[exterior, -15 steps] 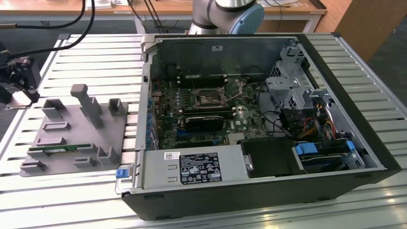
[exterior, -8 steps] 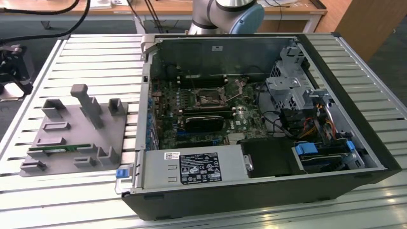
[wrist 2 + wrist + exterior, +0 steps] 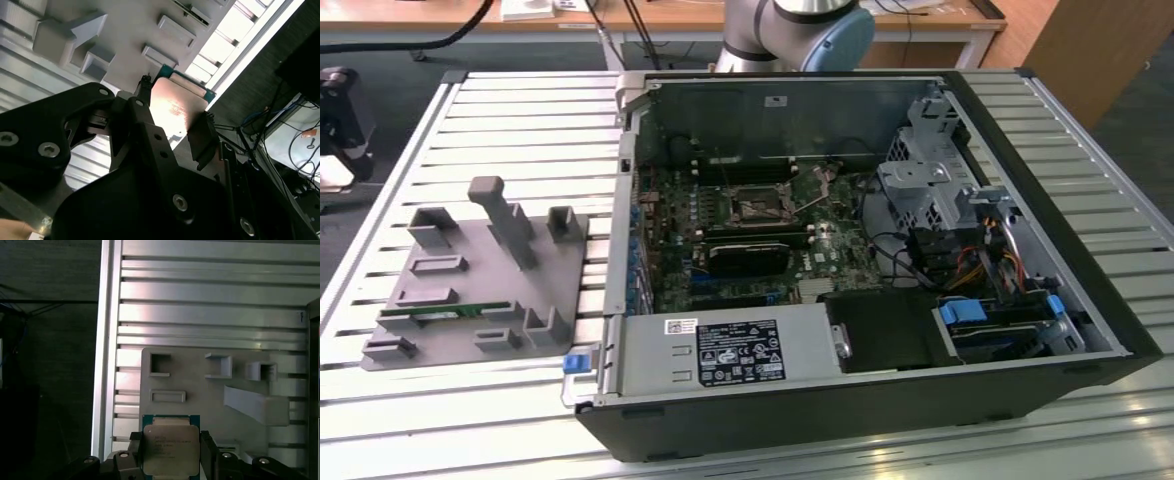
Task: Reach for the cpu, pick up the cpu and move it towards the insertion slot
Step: 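Pick up the cpu and move it towards the insertion slot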
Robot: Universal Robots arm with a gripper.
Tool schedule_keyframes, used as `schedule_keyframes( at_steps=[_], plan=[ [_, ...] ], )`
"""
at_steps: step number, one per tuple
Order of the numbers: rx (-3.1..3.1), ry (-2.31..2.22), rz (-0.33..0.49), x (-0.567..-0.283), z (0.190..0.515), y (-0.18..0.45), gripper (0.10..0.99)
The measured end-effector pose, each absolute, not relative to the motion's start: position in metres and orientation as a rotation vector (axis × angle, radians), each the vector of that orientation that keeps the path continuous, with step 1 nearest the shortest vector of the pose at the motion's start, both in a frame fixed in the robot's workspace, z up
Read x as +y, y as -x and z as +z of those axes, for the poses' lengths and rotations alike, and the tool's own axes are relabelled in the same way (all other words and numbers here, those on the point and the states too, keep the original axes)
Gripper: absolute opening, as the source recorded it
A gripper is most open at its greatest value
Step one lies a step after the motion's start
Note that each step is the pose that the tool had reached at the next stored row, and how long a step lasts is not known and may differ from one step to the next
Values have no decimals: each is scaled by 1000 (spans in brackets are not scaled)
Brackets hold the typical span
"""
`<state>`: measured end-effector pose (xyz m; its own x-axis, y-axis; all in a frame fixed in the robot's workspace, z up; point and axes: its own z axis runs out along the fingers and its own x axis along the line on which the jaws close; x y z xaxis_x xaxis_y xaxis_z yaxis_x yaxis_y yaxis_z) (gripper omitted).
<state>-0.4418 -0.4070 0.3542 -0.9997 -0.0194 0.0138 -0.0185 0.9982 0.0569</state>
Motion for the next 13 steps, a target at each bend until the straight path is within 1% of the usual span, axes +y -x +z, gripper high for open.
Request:
schedule_keyframes(
  at_steps=[13],
  plan=[
    [-3126,-30,-89,-406,403,442,541]
  ],
)
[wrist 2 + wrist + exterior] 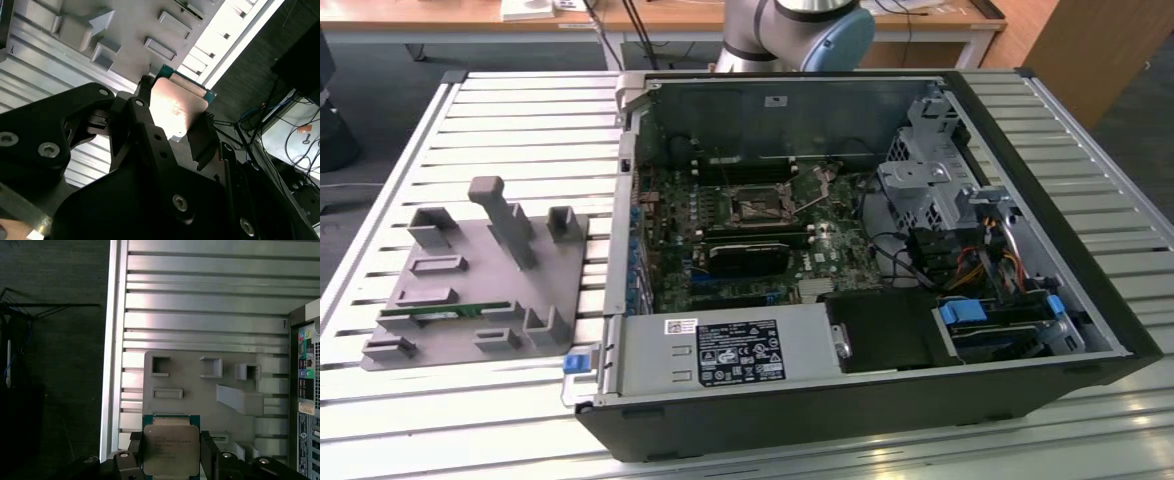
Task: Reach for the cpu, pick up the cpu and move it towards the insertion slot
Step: 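Pick up the cpu and move it towards the insertion slot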
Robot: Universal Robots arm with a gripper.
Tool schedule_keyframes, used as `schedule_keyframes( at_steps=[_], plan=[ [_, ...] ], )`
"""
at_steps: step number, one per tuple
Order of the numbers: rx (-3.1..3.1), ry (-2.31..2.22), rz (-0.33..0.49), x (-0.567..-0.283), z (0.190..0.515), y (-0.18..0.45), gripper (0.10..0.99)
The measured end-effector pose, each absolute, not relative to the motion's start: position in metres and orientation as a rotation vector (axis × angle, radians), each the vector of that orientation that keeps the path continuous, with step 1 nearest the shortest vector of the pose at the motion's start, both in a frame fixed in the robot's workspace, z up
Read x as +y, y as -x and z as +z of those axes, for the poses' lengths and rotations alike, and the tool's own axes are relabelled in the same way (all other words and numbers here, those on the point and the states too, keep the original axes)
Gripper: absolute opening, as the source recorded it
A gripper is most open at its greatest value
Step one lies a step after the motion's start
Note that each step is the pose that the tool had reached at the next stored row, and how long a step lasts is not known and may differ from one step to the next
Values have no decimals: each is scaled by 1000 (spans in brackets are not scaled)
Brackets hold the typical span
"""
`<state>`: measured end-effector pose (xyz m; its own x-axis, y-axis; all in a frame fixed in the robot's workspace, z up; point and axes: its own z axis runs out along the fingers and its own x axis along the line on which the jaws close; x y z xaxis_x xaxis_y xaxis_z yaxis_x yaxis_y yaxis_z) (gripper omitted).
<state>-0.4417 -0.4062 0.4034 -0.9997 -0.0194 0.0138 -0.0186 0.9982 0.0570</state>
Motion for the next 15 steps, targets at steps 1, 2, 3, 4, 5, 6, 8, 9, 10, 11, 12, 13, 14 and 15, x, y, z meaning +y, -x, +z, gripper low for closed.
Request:
schedule_keyframes(
  at_steps=[1,2,3,4,5,6,8,9,10,11,12,13,14,15],
  plan=[
    [-3126,-30,-89,-406,403,440,541],
    [-3126,-30,-89,-406,404,439,541],
    [-3126,-30,-89,-406,404,436,541],
    [-3126,-30,-89,-406,404,433,541],
    [-3126,-30,-89,-406,404,431,541],
    [-3126,-30,-89,-406,404,428,541],
    [-3126,-30,-89,-406,404,424,541],
    [-3126,-30,-89,-406,404,422,541],
    [-3126,-30,-89,-406,404,420,541],
    [-3126,-30,-89,-406,404,417,541],
    [-3126,-30,-89,-406,404,416,541],
    [-3126,-30,-89,-406,404,414,541],
    [-3126,-30,-89,-406,404,413,541],
    [-3126,-30,-89,-406,404,411,541]
  ],
)
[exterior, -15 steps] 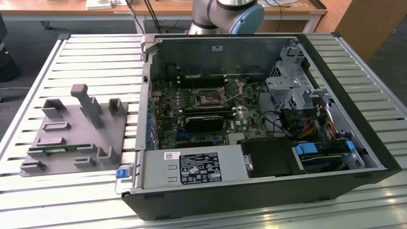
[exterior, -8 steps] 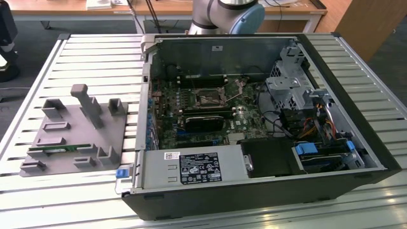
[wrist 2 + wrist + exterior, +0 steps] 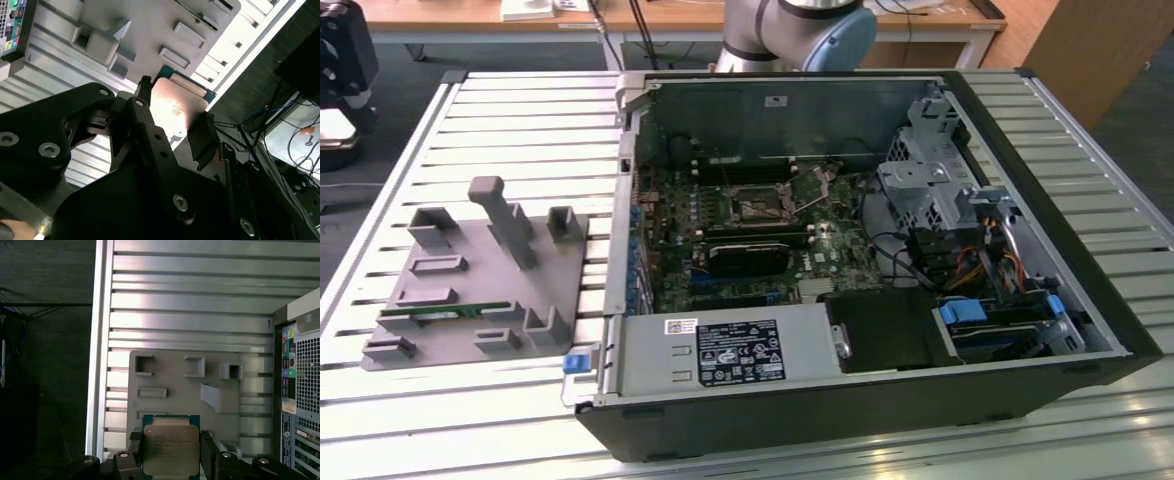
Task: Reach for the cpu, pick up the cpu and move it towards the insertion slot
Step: 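Pick up the cpu and move it towards the insertion slot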
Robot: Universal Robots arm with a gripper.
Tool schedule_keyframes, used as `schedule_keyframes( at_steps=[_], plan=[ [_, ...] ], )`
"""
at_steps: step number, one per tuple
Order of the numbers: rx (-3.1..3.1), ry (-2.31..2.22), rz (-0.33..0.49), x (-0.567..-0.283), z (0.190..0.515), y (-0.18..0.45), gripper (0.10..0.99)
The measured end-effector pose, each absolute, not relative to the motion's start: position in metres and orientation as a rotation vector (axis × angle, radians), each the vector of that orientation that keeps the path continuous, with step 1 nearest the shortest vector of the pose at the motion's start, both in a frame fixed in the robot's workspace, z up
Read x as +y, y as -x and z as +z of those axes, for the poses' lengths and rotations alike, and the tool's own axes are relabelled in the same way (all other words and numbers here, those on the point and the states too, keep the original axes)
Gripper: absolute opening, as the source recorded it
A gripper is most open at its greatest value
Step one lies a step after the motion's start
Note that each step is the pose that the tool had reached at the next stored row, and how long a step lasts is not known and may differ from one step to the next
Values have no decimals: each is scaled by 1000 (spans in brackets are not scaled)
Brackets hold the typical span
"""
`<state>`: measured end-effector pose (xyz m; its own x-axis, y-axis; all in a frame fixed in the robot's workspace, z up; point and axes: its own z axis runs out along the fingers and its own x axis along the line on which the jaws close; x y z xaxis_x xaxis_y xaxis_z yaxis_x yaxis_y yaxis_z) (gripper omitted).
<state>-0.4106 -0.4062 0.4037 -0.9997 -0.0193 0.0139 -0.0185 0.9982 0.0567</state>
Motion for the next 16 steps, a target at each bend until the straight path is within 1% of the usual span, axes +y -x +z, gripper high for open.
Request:
schedule_keyframes(
  at_steps=[16],
  plan=[
    [-3126,-30,-89,-406,404,376,541]
  ],
)
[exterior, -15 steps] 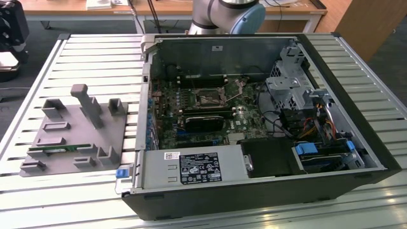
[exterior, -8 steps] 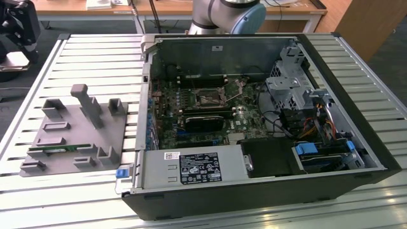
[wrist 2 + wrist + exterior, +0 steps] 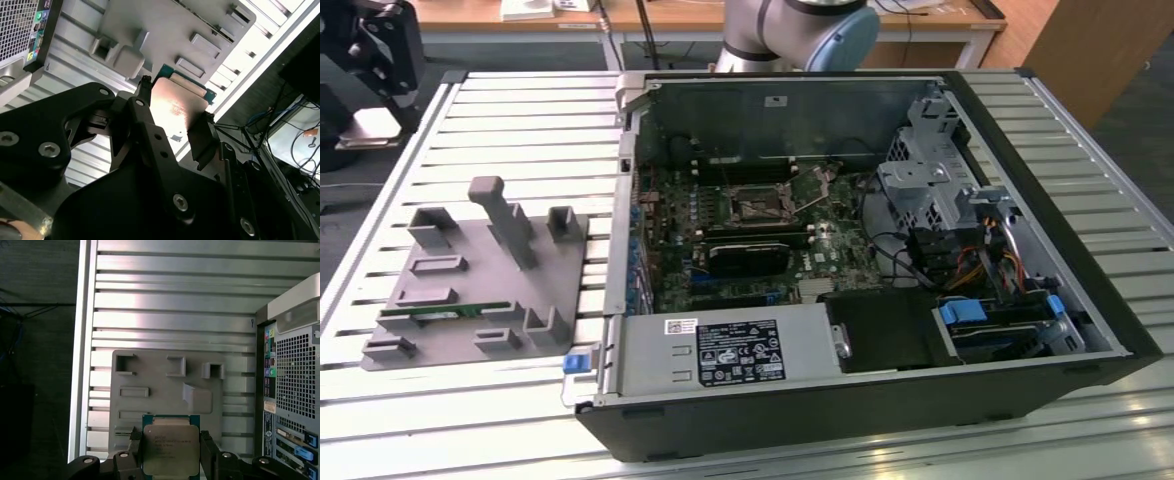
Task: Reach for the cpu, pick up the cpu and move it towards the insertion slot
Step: 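Pick up the cpu and move it towards the insertion slot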
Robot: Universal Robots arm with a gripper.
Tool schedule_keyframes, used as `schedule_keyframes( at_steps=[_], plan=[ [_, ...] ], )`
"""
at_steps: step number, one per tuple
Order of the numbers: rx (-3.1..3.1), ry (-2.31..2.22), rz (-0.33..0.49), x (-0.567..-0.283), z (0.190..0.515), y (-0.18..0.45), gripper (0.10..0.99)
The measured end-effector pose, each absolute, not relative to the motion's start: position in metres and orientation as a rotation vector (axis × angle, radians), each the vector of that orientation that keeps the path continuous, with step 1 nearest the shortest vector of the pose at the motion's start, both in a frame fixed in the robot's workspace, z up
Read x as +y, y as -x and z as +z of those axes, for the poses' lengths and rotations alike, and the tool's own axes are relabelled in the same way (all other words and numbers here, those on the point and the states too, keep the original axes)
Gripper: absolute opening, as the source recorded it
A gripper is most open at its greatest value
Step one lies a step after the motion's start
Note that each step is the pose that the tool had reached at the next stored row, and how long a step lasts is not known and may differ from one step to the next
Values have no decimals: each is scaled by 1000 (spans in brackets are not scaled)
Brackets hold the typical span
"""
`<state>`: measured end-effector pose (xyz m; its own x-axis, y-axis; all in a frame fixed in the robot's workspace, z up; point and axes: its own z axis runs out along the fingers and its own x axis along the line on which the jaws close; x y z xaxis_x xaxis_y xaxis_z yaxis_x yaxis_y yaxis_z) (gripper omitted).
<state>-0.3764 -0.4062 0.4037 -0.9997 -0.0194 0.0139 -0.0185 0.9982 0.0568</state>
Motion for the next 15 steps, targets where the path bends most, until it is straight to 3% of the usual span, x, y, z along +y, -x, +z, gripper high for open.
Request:
schedule_keyframes(
  at_steps=[15],
  plan=[
    [-3126,-30,-89,-406,404,350,541]
  ],
)
